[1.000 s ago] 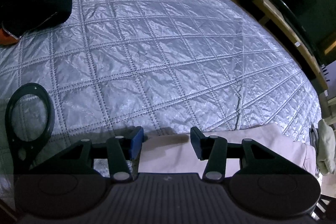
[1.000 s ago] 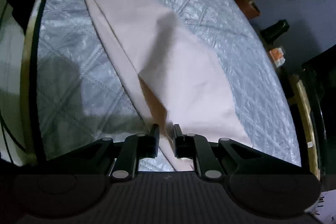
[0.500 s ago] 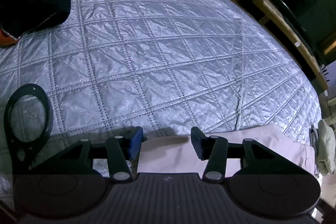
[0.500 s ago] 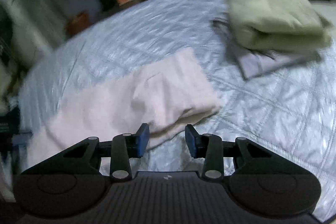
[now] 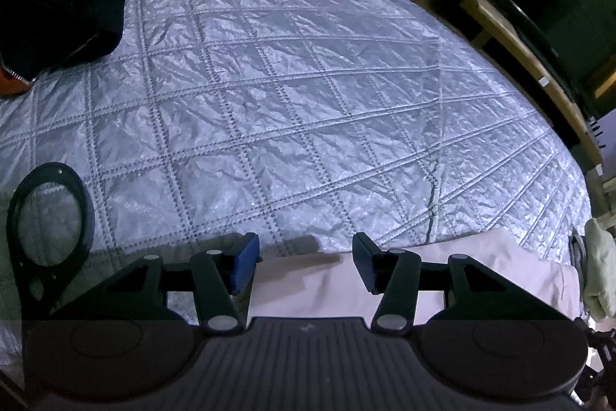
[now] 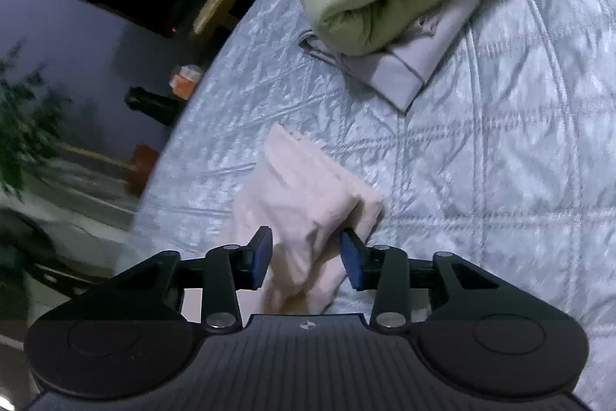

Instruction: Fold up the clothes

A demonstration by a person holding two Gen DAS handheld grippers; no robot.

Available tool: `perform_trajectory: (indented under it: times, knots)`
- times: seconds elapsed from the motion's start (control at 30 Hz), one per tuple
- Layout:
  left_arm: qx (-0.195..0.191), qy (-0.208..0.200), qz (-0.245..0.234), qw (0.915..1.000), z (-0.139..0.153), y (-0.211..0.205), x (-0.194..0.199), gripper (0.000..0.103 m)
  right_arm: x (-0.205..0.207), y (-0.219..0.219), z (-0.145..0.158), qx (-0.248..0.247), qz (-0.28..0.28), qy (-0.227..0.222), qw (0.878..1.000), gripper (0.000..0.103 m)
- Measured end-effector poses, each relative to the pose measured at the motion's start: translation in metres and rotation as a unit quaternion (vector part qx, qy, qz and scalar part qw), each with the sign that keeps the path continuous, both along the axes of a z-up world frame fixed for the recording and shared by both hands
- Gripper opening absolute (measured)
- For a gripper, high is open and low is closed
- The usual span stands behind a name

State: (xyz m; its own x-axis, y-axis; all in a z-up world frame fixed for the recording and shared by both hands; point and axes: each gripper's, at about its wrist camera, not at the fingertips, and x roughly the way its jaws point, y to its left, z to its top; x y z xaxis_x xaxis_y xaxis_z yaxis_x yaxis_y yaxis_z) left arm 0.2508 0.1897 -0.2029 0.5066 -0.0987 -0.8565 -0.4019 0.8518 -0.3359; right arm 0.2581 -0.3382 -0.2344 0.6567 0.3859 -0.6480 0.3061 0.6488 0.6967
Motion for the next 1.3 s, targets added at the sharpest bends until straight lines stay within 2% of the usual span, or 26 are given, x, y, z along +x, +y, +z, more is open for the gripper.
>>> perform_trajectory:
  times: [0.03,0.07,0.13,0.2,0.33,0.4,0.43,0.47,0.53,0.63,0.7,0.73,0.8,0.87,0.9,1.03,1.07,1.1,1.13,1.17,1.23,1.27,1.3]
  knots:
    - [0.001,0.001,-0.001,1.0000,0.000,-0.001,0.000,0.049,0.002,0.003,0.002,-0.015,0.004,-0.002,1.000,0.027]
    - [0.003,0.002,-0.003,1.0000,-0.001,-0.001,0.000,0.049,0.004,0.005,0.004,-0.032,0.008,-0.005,0.999,0.011]
    - [0.008,0.005,-0.007,0.9999,-0.003,-0.002,-0.001,0.049,0.007,0.011,0.012,-0.065,0.015,-0.016,0.998,0.009]
    - [0.019,0.007,-0.016,0.9997,-0.002,-0.004,-0.001,0.049,0.010,0.018,0.021,-0.103,0.028,-0.028,0.994,0.009]
    - [0.045,0.008,-0.032,0.9984,-0.001,-0.010,-0.001,0.048,0.019,0.042,0.035,-0.221,0.093,-0.029,0.970,0.012]
    - [0.053,0.004,-0.028,0.9982,0.001,-0.008,-0.001,0.048,0.025,0.048,0.033,-0.256,0.103,-0.015,0.961,0.022]
    - [0.056,0.000,-0.026,0.9981,0.003,-0.007,-0.001,0.048,0.023,0.055,0.038,-0.288,0.114,-0.020,0.951,0.024]
    - [0.059,-0.003,-0.023,0.9980,0.005,-0.005,-0.001,0.048,0.021,0.062,0.042,-0.320,0.125,-0.024,0.939,0.032]
    - [0.064,-0.008,-0.018,0.9978,0.009,-0.001,0.000,0.049,0.010,0.080,0.056,-0.387,0.146,-0.049,0.909,0.037]
    - [0.061,-0.012,-0.005,0.9980,0.012,0.008,0.003,0.049,-0.015,0.119,0.084,-0.483,0.202,-0.133,0.841,0.041]
    - [0.058,-0.014,0.006,0.9982,0.016,0.016,0.003,0.049,-0.031,0.153,0.097,-0.466,0.280,-0.202,0.815,0.041]
    - [0.057,-0.016,0.011,0.9982,0.018,0.019,0.003,0.049,-0.037,0.174,0.099,-0.457,0.326,-0.227,0.796,0.040]
    - [0.059,-0.018,0.019,0.9979,0.019,0.024,0.004,0.050,-0.057,0.225,0.094,-0.450,0.429,-0.262,0.738,0.036]
    - [0.060,-0.016,0.023,0.9978,0.020,0.026,0.003,0.050,-0.070,0.268,0.083,-0.428,0.507,-0.272,0.697,0.035]
    - [0.058,-0.015,0.023,0.9979,0.019,0.026,0.003,0.050,-0.075,0.285,0.076,-0.415,0.534,-0.273,0.684,0.035]
    - [0.051,-0.014,0.019,0.9984,0.018,0.028,0.002,0.050,-0.092,0.337,0.050,-0.410,0.613,-0.268,0.620,0.035]
    - [0.049,-0.015,0.019,0.9985,0.019,0.029,0.001,0.050,-0.100,0.345,0.046,-0.419,0.625,-0.268,0.601,0.035]
    - [0.048,-0.016,0.020,0.9985,0.019,0.029,0.001,0.050,-0.103,0.349,0.041,-0.426,0.634,-0.266,0.588,0.035]
    - [0.047,-0.017,0.022,0.9985,0.020,0.031,0.000,0.050,-0.106,0.352,0.036,-0.431,0.640,-0.265,0.578,0.034]
    - [0.045,-0.018,0.024,0.9985,0.020,0.033,0.000,0.051,-0.106,0.352,0.035,-0.431,0.639,-0.264,0.580,0.032]
    - [0.044,-0.019,0.027,0.9985,0.021,0.035,0.000,0.051,-0.101,0.351,0.037,-0.420,0.637,-0.253,0.595,0.014]
    - [0.043,-0.019,0.028,0.9985,0.021,0.035,-0.001,0.051,-0.099,0.351,0.037,-0.414,0.635,-0.247,0.603,0.000]
    - [0.042,-0.019,0.028,0.9986,0.021,0.035,-0.001,0.051,-0.097,0.350,0.039,-0.408,0.633,-0.243,0.611,0.000]
